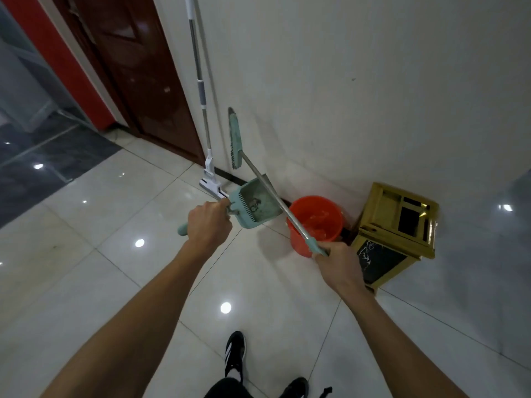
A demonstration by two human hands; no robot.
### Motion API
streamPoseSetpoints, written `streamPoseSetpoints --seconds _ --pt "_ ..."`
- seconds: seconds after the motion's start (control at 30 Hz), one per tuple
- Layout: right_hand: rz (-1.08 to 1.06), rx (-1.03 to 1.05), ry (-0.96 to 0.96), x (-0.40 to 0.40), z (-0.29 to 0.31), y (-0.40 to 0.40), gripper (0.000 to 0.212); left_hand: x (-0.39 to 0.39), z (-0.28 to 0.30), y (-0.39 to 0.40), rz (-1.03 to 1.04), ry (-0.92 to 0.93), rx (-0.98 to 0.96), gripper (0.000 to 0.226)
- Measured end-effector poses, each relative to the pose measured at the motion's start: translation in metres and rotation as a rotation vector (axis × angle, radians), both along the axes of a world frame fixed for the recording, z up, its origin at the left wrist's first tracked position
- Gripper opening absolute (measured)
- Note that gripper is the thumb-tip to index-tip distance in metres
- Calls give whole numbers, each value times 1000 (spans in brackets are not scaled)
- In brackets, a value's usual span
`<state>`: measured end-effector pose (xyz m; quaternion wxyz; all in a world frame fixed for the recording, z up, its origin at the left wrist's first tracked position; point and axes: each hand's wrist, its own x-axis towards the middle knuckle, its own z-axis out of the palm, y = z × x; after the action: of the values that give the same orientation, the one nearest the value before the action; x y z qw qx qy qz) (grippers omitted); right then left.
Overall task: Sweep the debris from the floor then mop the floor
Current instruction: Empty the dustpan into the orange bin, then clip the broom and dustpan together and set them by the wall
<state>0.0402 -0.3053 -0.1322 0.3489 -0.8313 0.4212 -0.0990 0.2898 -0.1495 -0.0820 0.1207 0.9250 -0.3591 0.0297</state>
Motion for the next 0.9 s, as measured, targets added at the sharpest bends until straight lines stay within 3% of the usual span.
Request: streamPoseSetpoints --seconds 0.27,0.4,0.43,0.53,0.67,0.9 --pt "52 53 42 37 -2 1 7 20 -44 9 92 92 14 15" --pt "79 56 92 62 -9 -5 39 39 -65 5 121 126 39 18" --pt "81 59 114 70 -12 -8 39 46 -70 2 125 134 38 20" --pt "93 64 195 97 -15 -20 7 71 -87 -11 137 162 40 23" --pt "96 61 257 136 -19 -39 23 111 -105 -29 136 210 67 17" --pt "48 100 358 206 -31 -67 18 177 -124 -56 118 262 105 14"
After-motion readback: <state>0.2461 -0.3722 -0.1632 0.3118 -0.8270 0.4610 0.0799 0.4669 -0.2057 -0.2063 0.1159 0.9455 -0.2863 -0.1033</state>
